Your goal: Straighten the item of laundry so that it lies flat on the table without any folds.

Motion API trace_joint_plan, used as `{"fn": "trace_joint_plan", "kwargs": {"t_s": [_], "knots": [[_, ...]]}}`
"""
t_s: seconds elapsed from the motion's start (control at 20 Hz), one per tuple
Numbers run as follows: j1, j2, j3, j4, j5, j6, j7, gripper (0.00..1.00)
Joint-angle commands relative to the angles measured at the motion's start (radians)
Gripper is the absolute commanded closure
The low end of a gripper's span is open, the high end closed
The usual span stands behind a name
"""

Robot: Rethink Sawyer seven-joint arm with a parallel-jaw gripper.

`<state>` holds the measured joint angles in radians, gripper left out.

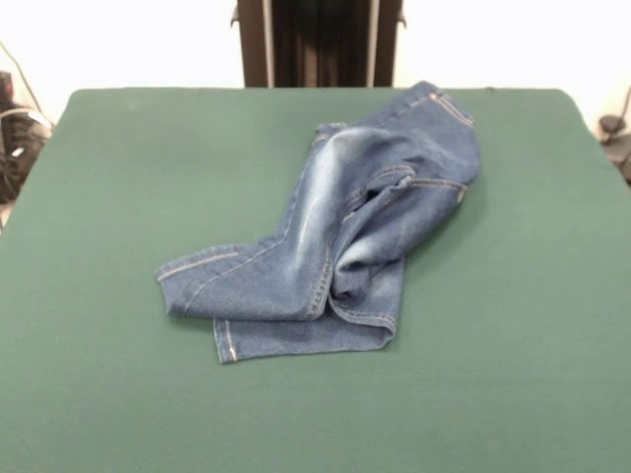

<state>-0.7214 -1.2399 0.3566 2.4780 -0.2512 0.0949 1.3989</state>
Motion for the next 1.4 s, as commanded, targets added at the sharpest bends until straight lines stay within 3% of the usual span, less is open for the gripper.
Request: {"fn": "trace_joint_plan", "kwargs": {"t_s": [0.05,0.3,0.7,1.4], "knots": [[-0.082,-0.005,0.121,0.031,-0.002,0.046,0.075,0.00],[-0.046,0.016,0.085,0.005,-0.036,0.037,0.085,0.00],[0.034,0.196,-0.056,-0.074,-0.148,-0.090,0.118,0.00],[0.123,0.370,-0.162,-0.187,-0.191,-0.175,0.153,0.00]]}}
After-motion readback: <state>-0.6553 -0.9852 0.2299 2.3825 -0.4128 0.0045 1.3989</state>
